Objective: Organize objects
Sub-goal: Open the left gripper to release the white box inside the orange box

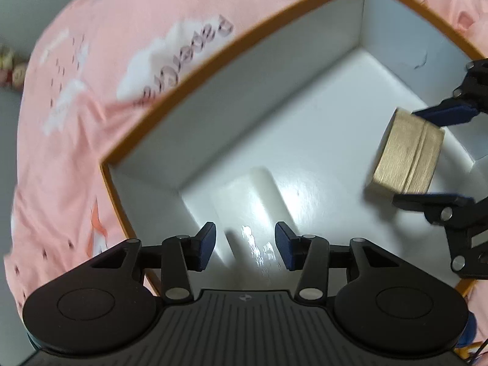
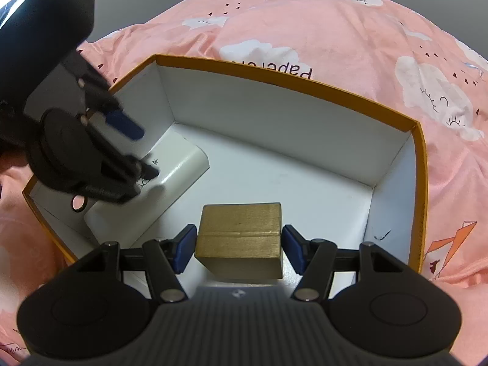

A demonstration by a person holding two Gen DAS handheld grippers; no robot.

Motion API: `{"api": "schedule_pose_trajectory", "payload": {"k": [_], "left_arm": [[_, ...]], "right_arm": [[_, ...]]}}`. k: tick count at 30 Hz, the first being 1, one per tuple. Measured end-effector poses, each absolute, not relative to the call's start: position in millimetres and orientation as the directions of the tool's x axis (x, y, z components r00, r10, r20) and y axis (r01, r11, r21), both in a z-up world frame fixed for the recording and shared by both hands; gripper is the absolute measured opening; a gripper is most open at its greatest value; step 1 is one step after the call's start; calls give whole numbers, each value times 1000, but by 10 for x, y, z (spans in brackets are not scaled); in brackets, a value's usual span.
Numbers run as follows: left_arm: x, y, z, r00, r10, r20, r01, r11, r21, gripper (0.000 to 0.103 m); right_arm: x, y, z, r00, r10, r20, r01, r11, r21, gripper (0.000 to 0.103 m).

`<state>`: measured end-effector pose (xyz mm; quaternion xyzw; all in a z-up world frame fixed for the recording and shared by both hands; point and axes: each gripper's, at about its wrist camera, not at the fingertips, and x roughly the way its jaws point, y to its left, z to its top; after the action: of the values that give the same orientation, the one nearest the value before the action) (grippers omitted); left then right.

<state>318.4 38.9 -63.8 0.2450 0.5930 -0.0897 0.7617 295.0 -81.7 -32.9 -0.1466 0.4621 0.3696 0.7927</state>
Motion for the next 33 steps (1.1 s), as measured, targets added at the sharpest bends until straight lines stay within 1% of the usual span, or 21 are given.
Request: {"api": "schedule_pose_trajectory", "payload": {"k": [4, 7, 13, 16, 17, 21, 24, 28, 33], "left_arm": [[3302, 371, -562, 340, 29, -940, 482, 853, 201, 54], [3441, 302, -636, 366, 9, -930, 509, 835, 208, 54], [3568, 162, -933, 323, 51, -945, 556, 798, 233, 53], [3606, 165, -1022, 300, 73, -951, 560, 794, 237, 41], [3616, 175, -1041, 288, 71, -955, 559, 797, 227, 36], [3604, 187, -1079, 283, 91, -955, 564, 790, 242, 27], [3576, 190, -1090, 274, 113, -955, 575, 777, 256, 27], [3511, 192, -1145, 290, 176, -941, 597, 735, 322, 27], [3425, 169, -1173, 311, 187, -932, 617, 706, 348, 28]], "right_arm": [[3003, -800, -314, 307, 461, -833, -716, 688, 117, 63], [3069, -772, -324, 312, 459, -832, -708, 696, 119, 63], [3211, -712, -374, 301, 438, -847, -682, 720, 129, 63], [3253, -698, -403, 291, 410, -864, -673, 730, 120, 63], [3265, -700, -411, 283, 405, -869, -672, 730, 121, 63], [3338, -748, -456, 238, 396, -887, -656, 739, 154, 63], [3380, -756, -482, 216, 387, -896, -646, 745, 166, 63], [3386, -754, -487, 199, 368, -908, -646, 746, 161, 63], [3401, -799, -529, 134, 344, -929, -618, 762, 193, 63]]}}
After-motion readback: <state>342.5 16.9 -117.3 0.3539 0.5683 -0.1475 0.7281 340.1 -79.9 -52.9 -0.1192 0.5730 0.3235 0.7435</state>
